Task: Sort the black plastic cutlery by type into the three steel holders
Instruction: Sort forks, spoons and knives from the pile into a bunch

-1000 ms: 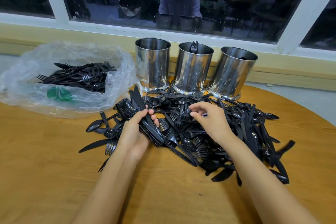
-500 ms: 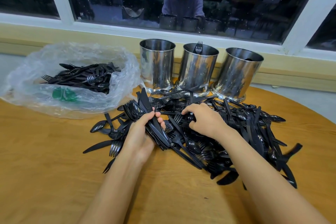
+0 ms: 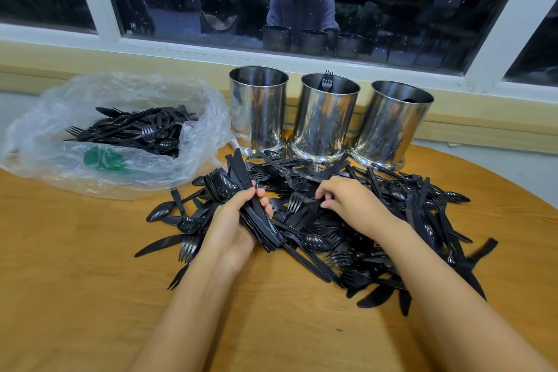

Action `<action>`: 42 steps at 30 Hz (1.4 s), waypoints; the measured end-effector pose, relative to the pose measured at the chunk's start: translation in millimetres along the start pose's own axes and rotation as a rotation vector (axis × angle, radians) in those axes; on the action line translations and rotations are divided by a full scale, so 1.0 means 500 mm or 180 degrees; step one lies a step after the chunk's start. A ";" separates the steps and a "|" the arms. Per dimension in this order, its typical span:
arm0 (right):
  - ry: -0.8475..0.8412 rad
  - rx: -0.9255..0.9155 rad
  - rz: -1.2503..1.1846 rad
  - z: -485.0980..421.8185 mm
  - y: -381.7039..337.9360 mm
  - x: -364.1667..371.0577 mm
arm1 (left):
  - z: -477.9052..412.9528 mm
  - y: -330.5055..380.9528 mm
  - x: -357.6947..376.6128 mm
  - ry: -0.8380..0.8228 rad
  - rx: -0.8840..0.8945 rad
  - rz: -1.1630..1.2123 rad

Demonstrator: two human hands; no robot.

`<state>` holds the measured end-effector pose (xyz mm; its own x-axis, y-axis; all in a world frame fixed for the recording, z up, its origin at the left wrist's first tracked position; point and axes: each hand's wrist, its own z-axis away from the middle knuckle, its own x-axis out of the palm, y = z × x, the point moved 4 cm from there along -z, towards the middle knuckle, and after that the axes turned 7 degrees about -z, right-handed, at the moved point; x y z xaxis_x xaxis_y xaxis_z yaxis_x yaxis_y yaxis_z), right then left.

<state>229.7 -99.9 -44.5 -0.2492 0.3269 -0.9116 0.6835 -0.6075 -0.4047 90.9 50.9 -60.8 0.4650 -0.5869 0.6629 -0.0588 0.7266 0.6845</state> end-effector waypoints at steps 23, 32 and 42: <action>0.0349 0.0140 -0.2906 0.006 -0.146 -0.051 | 0.013 -0.014 0.022 -0.0426 0.0002 -0.0826; 0.0682 0.0542 -0.3070 -0.001 -0.141 -0.038 | 0.018 -0.020 0.031 -0.0823 -0.0022 -0.1217; 0.0210 0.0526 -0.3233 -0.004 -0.141 -0.039 | 0.027 -0.021 0.036 -0.0946 -0.0010 -0.1460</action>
<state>187.6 -62.1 1.9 -0.6151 0.7777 -0.1302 0.0672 -0.1128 -0.9913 87.8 27.8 -52.1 0.1726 -0.9192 0.3540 0.0942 0.3732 0.9230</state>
